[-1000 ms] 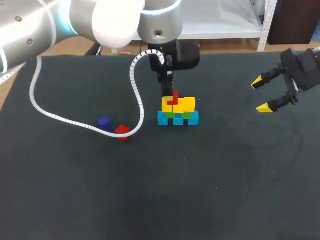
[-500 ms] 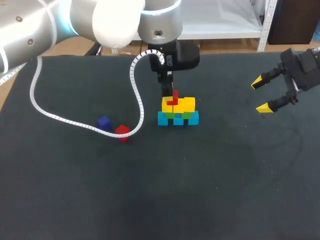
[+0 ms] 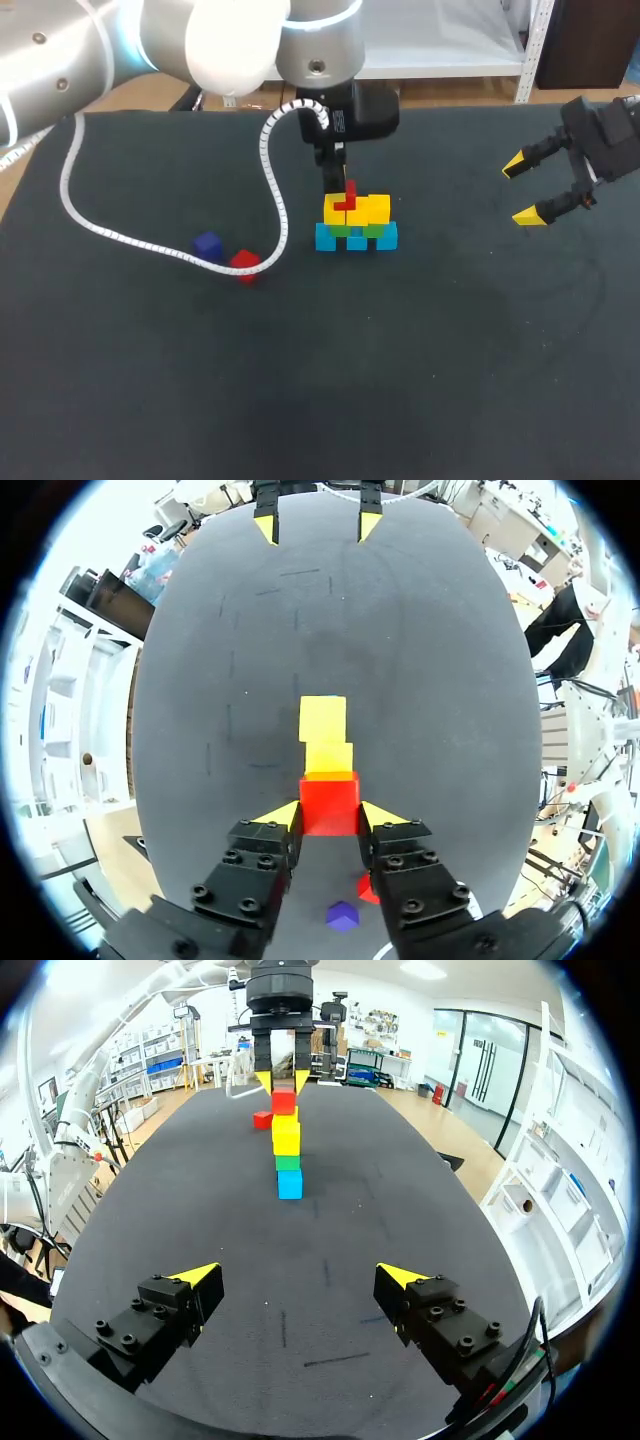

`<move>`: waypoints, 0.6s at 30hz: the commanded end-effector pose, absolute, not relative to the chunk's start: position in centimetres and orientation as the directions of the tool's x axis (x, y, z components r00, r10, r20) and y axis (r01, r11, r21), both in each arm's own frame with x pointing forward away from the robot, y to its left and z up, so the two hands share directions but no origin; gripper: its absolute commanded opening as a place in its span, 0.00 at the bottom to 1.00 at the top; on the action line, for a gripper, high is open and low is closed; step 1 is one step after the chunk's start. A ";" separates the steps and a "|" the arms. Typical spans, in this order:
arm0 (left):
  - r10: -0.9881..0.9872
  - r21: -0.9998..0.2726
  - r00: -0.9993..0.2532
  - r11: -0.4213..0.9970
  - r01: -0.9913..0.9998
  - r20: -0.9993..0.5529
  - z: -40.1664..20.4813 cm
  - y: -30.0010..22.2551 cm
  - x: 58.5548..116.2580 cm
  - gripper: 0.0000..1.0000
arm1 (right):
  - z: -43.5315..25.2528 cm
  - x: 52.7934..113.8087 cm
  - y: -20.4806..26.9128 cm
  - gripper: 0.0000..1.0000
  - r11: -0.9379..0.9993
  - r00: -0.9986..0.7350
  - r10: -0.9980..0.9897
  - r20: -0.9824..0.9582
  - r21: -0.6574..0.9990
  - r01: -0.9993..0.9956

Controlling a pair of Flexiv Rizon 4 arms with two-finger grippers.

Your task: Place the blue cubes, place green cubes on the blue cubes, place the yellow cubes on the green cubes, then place the red cubes on the yellow cubes, and place purple cube on the red cubes.

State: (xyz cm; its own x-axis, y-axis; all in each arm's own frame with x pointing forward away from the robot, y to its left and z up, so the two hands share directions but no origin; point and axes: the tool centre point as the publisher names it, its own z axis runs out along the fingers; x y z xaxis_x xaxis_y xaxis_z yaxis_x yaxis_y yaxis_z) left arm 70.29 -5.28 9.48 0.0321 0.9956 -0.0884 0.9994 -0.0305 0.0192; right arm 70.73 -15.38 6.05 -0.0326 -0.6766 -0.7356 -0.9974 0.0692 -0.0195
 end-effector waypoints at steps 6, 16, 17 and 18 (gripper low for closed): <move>0.996 0.010 0.033 -0.033 0.999 -0.085 9.5 -5.3 70.8 0.47 | 6.0 70.8 -15.4 1.00 0.069 -0.031 -0.675 -0.737 -0.021 -0.997; 0.996 0.008 0.030 -0.029 1.000 -0.084 9.5 -5.2 70.9 0.57 | 6.0 70.8 -15.4 1.00 0.069 -0.031 -0.675 -0.737 -0.021 -0.997; 0.996 0.008 0.028 -0.028 1.000 -0.083 9.6 -5.1 71.0 0.80 | 6.0 70.8 -15.4 1.00 0.069 -0.031 -0.675 -0.737 -0.021 -0.997; 0.996 0.009 0.026 -0.025 1.000 -0.083 9.8 -5.0 71.0 0.94 | 6.0 70.8 -15.4 1.00 0.069 -0.031 -0.675 -0.737 -0.021 -0.997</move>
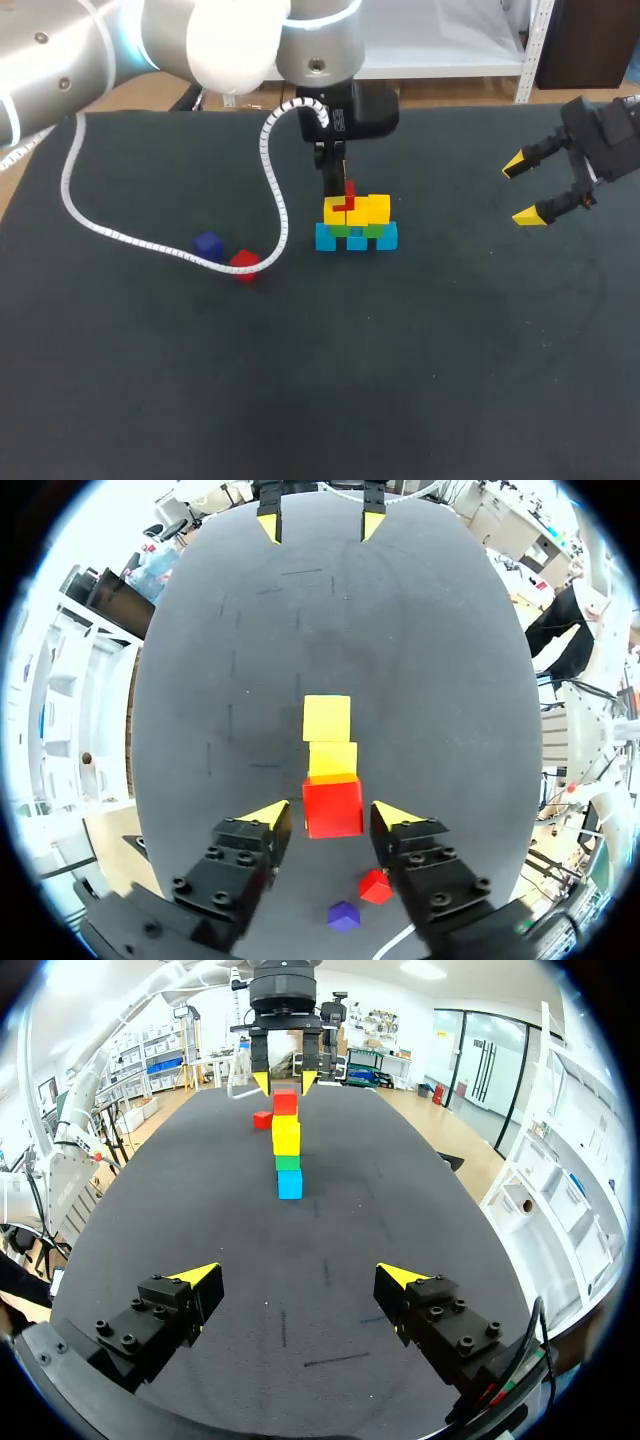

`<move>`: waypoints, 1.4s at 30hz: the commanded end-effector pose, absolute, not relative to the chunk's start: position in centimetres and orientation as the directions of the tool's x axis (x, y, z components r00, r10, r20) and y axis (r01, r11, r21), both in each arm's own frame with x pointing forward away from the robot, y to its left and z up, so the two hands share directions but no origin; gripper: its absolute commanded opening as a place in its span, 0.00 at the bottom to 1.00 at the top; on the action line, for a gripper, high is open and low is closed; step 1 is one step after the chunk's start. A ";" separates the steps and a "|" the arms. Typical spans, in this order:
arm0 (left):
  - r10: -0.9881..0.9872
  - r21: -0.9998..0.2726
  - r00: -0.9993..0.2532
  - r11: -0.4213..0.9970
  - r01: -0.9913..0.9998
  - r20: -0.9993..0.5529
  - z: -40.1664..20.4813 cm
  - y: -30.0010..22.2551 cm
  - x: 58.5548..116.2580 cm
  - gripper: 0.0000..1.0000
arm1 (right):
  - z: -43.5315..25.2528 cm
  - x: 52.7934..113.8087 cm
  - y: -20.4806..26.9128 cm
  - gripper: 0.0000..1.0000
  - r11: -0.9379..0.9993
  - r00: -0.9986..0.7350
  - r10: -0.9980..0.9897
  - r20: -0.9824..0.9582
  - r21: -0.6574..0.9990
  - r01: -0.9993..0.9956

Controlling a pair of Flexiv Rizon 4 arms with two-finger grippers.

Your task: Place the blue cubes, place green cubes on the blue cubes, place the yellow cubes on the green cubes, then place the red cubes on the yellow cubes, and place purple cube on the red cubes.

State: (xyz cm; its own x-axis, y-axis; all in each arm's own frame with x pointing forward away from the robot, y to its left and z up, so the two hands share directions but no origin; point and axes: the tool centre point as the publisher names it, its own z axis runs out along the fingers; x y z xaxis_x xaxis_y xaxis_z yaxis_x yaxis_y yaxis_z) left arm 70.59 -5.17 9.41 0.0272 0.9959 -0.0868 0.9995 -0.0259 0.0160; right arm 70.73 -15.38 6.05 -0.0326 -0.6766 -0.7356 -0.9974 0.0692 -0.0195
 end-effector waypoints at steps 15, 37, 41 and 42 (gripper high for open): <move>0.993 0.059 0.007 0.000 0.998 -0.118 14.3 -0.5 69.0 1.00 | 6.0 70.8 -15.4 1.00 0.069 -0.031 -0.675 -0.737 -0.021 -0.997; 0.905 0.053 0.407 -0.403 0.914 -0.124 10.4 10.6 63.6 1.00 | 6.0 70.8 -15.4 1.00 0.069 -0.031 -0.675 -0.737 -0.021 -0.997; 0.893 0.070 0.429 -0.424 0.903 -0.133 9.1 10.9 63.8 1.00 | 6.0 70.8 -15.4 1.00 0.069 -0.031 -0.675 -0.737 -0.021 -0.997; 0.892 0.077 0.429 -0.423 0.903 -0.140 8.9 10.8 63.8 1.00 | 6.0 70.8 -15.4 1.00 0.069 -0.031 -0.675 -0.737 -0.021 -0.997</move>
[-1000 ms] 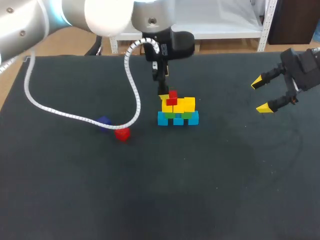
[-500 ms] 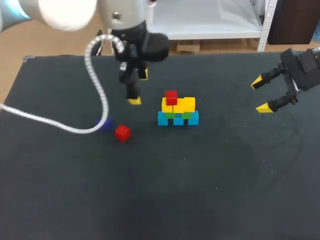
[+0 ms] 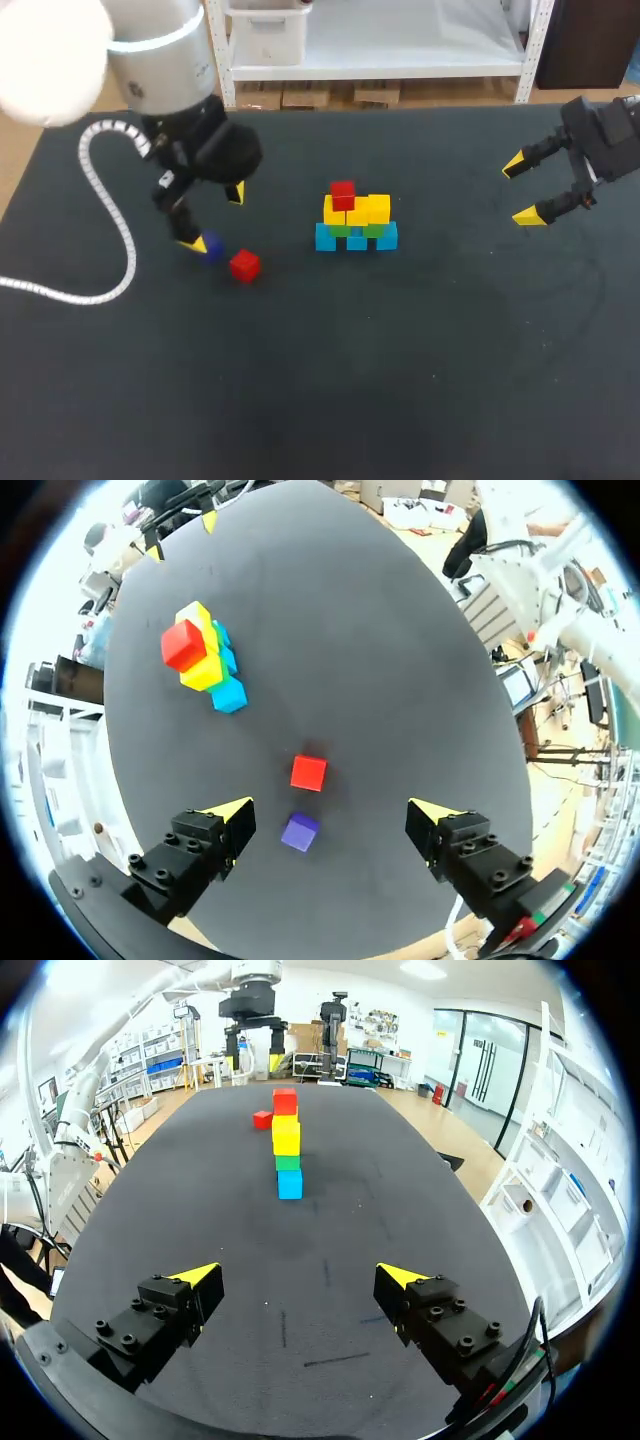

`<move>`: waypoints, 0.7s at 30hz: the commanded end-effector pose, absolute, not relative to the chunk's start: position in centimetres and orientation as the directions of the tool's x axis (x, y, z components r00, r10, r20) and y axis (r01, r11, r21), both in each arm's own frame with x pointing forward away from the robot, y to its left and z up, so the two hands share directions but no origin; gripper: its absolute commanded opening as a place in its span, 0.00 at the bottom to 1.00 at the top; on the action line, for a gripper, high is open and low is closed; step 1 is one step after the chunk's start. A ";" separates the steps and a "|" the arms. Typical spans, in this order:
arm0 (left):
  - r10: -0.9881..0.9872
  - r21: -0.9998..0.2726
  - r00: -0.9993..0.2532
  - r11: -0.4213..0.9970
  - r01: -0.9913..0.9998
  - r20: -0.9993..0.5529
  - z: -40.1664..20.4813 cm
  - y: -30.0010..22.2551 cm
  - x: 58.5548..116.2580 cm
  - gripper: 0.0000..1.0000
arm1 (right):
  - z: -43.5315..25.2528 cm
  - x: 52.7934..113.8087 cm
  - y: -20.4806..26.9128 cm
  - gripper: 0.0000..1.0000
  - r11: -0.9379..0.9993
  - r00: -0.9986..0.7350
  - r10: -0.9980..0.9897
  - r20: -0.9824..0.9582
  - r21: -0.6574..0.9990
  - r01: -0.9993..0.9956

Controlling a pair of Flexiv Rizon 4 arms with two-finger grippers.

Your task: Place the blue cubes, place green cubes on the blue cubes, place the yellow cubes on the green cubes, then place the red cubes on the yellow cubes, and place purple cube on the red cubes.

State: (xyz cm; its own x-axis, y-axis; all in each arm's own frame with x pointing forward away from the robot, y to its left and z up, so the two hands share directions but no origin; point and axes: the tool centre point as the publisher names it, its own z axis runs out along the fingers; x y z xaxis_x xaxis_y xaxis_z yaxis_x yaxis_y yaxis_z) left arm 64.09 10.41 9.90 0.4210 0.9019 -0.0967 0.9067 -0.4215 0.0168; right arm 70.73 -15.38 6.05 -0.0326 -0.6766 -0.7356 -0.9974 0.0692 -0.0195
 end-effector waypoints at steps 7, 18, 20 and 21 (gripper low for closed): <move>0.881 0.085 0.449 -0.441 0.893 -0.148 6.7 9.8 63.8 1.00 | 6.0 70.8 -15.4 1.00 0.069 -0.031 -0.675 -0.737 -0.021 -0.997; 0.892 0.078 0.434 -0.427 0.901 -0.130 4.2 8.7 65.4 1.00 | 6.0 70.8 -15.4 1.00 0.069 -0.031 -0.675 -0.737 -0.021 -0.997; 0.894 0.074 0.430 -0.424 0.903 -0.125 3.7 8.6 65.7 1.00 | 6.0 70.8 -15.4 1.00 0.069 -0.031 -0.675 -0.737 -0.021 -0.997; 0.895 0.073 0.429 -0.423 0.903 -0.124 3.4 8.5 65.8 1.00 | 6.0 70.8 -15.4 1.00 0.069 -0.031 -0.675 -0.737 -0.021 -0.997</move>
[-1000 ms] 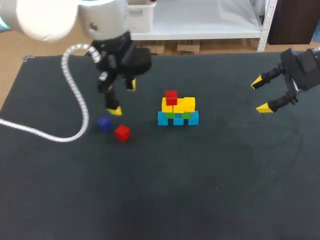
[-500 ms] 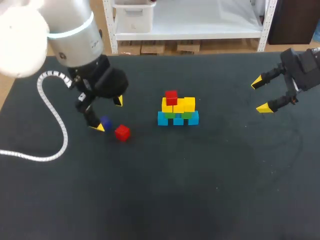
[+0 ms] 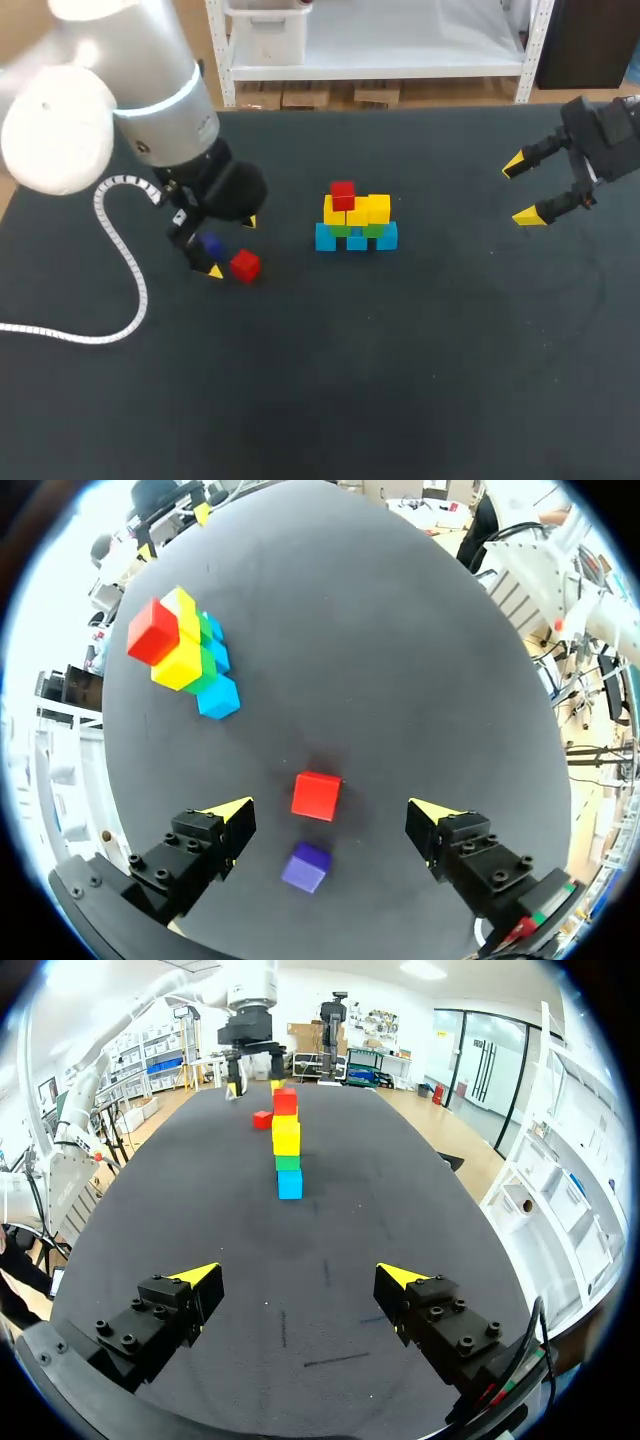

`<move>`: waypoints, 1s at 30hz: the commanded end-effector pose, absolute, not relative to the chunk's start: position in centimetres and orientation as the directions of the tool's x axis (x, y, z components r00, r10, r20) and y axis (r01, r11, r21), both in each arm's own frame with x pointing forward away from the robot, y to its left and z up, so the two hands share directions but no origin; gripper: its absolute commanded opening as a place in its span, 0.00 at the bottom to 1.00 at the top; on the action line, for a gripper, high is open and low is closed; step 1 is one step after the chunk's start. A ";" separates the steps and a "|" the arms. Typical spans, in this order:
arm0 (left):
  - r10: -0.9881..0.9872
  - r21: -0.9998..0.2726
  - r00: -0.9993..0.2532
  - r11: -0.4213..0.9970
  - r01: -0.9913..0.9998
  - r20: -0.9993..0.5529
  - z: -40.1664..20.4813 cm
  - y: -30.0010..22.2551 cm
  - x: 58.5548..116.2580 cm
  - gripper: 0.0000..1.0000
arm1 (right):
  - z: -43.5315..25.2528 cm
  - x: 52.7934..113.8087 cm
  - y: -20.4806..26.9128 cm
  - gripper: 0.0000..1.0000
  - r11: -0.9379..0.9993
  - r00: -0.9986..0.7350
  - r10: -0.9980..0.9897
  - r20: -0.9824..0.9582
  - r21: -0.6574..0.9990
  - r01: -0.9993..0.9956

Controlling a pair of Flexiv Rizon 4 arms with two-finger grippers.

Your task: Place the blue cubes, place green cubes on the blue cubes, place the yellow cubes on the green cubes, then place the red cubes on the yellow cubes, and place purple cube on the red cubes.

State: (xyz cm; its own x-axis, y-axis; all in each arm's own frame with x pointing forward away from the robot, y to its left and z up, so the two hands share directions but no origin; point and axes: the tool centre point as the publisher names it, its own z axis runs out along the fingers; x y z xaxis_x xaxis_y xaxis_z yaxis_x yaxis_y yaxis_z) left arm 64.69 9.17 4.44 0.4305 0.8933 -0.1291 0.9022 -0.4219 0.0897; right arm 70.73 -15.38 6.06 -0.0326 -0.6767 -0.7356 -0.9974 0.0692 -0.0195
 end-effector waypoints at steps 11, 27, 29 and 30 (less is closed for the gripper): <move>0.903 0.068 0.411 -0.405 0.912 -0.122 1.6 8.4 66.6 1.00 | 6.0 70.8 -15.4 1.00 0.069 -0.031 -0.675 -0.737 -0.021 -0.997; 0.912 0.051 0.395 -0.392 0.919 -0.113 -0.3 8.7 65.8 0.76 | 6.0 70.8 -15.4 1.00 0.069 -0.031 -0.675 -0.737 -0.021 -0.997; 0.913 0.052 0.392 -0.388 0.920 -0.111 -0.5 8.9 65.8 0.59 | 6.0 70.8 -15.4 1.00 0.069 -0.031 -0.675 -0.737 -0.021 -0.997; 0.914 0.053 0.391 -0.387 0.920 -0.111 -0.5 8.9 65.8 0.49 | 6.0 70.8 -15.4 1.00 0.069 -0.031 -0.675 -0.737 -0.021 -0.997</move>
